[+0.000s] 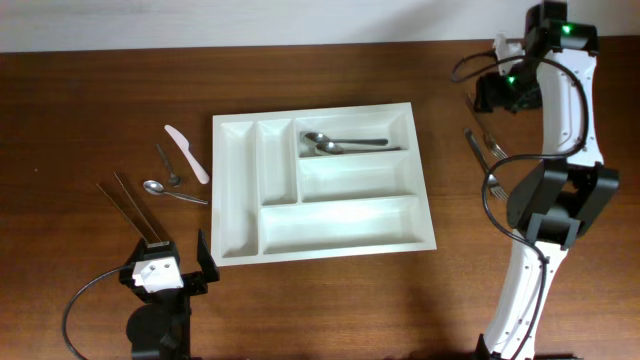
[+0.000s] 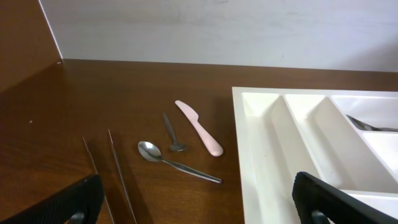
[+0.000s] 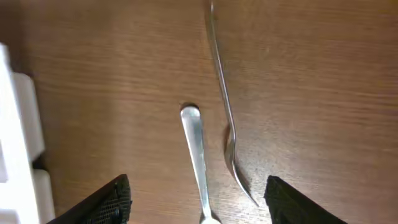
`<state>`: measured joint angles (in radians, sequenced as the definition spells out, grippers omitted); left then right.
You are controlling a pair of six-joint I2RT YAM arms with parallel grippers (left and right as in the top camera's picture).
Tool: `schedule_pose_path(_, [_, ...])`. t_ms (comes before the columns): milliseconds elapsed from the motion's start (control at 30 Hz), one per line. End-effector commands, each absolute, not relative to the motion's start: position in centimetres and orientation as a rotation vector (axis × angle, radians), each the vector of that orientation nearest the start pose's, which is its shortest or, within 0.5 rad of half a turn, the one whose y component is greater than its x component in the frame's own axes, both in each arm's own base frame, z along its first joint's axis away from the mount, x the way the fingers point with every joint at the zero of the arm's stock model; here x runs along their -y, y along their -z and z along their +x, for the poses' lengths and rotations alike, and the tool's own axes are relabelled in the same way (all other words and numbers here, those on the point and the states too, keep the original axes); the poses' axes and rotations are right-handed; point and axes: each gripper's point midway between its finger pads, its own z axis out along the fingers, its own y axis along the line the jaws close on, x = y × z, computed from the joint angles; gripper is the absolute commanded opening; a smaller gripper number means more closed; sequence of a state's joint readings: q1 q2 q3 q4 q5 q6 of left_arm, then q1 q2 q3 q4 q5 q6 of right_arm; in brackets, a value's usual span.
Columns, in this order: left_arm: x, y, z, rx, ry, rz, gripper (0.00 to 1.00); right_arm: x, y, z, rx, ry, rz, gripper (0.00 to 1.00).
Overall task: Pack container
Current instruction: 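Move the right gripper back and grasp a steel fork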
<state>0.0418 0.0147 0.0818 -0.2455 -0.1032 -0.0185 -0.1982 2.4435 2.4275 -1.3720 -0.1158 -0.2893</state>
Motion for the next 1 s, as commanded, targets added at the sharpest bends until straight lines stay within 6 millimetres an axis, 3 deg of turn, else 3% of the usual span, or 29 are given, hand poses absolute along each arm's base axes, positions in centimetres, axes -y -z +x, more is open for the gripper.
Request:
schedule_pose_path(0, [-2.7,-15.0,23.7,-1.74,-0.113,-0.111,0.99,7.4,-7.6,50.1,-2.968,-0.113,-0.21,0.68])
schedule_pose_path(233, [-2.7,-15.0,23.7,-1.74,-0.113,-0.111,0.99,7.8,-2.8,49.3,-3.011,-0.134,-0.152,0.63])
schedule_pose_path(600, [-2.7,-15.0,23.7,-1.74,-0.112,-0.112,0.99,12.0,-2.8,49.1,-2.982,-0.13,-0.001,0.62])
schedule_pose_path(967, [-2.7,-15.0,23.7,-1.74,-0.113,-0.111,0.99,12.8,-2.9,49.6,-2.954,-0.114,0.001,0.49])
